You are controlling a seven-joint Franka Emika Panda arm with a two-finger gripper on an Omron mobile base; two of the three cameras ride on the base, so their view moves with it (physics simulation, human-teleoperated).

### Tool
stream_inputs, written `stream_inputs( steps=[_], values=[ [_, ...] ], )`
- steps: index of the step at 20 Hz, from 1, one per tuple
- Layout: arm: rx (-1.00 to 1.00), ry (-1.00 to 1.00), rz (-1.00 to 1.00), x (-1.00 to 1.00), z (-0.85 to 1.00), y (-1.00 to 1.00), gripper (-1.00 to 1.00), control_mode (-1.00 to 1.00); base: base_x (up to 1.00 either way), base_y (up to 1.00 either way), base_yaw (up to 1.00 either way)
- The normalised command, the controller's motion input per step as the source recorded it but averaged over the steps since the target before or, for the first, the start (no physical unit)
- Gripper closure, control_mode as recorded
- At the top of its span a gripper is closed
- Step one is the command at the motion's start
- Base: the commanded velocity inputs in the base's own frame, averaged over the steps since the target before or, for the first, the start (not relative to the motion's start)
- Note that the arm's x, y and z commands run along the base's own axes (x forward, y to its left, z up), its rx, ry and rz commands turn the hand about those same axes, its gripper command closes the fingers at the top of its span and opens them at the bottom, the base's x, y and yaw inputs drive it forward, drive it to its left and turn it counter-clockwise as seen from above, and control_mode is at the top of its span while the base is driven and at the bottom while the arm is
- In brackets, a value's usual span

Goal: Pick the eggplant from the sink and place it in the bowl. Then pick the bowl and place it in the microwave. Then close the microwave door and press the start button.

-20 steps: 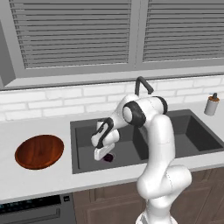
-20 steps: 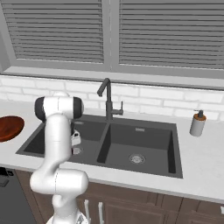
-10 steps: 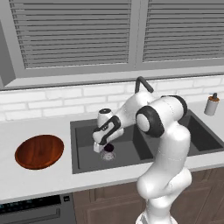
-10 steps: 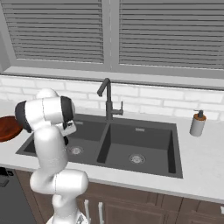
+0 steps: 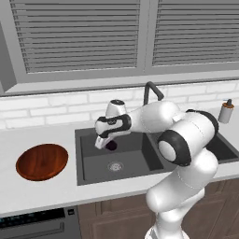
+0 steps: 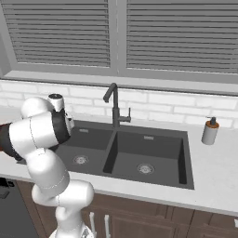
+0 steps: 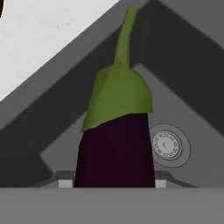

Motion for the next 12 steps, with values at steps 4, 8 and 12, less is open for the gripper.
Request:
stream_inputs(
  steps=[4,8,12],
  values=[
    [0.13,0.0,0.0,-0.18,0.69,0.98,1.0,-1.0,0.0,0.0,0.0],
    [0.07,0.04,0.0,-0.04,0.59,1.0,1.0,-1.0,0.0,0.0,0.0],
    [-0.02,0.08,0.0,0.0,0.24,1.0,1.0,-1.0,0.0,0.0,0.0]
  ],
)
